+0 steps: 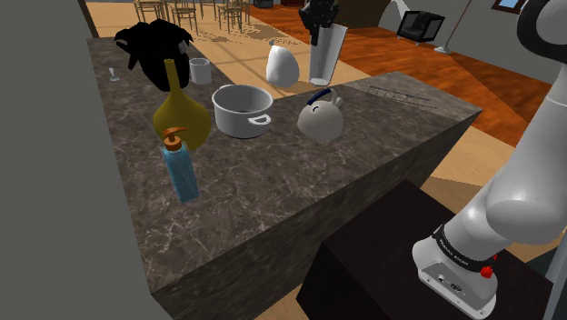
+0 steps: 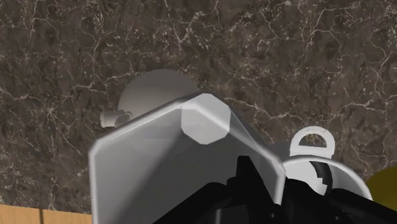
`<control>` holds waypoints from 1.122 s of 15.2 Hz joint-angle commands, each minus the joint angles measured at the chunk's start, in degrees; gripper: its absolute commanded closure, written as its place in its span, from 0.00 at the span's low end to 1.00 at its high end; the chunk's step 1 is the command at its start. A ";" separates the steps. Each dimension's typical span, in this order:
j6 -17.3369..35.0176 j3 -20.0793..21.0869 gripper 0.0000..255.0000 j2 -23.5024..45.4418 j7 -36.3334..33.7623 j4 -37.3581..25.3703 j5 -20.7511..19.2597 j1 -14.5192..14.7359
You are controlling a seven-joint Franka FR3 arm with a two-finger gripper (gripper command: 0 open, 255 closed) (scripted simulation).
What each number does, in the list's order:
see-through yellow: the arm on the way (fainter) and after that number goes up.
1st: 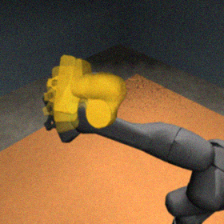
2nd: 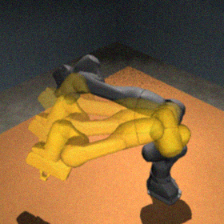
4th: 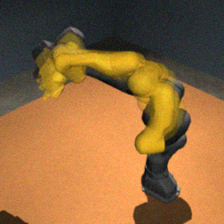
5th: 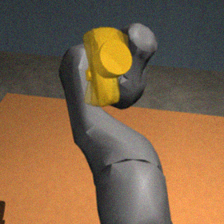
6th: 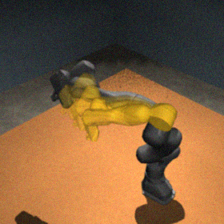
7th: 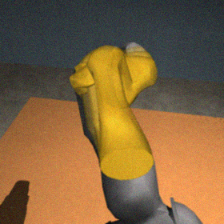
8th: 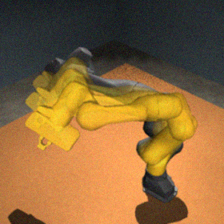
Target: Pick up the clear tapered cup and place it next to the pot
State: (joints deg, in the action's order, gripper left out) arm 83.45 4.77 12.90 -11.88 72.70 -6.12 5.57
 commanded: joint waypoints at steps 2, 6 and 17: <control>-1.92 0.77 1.00 5.46 -2.21 -7.19 -0.59 1.76; 2.00 0.76 1.00 3.89 -2.47 -1.69 -0.40 1.52; 11.51 0.71 1.00 1.67 -3.13 10.05 -0.20 1.12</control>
State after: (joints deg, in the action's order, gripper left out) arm 94.06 5.45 14.55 -14.87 81.91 -6.30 6.66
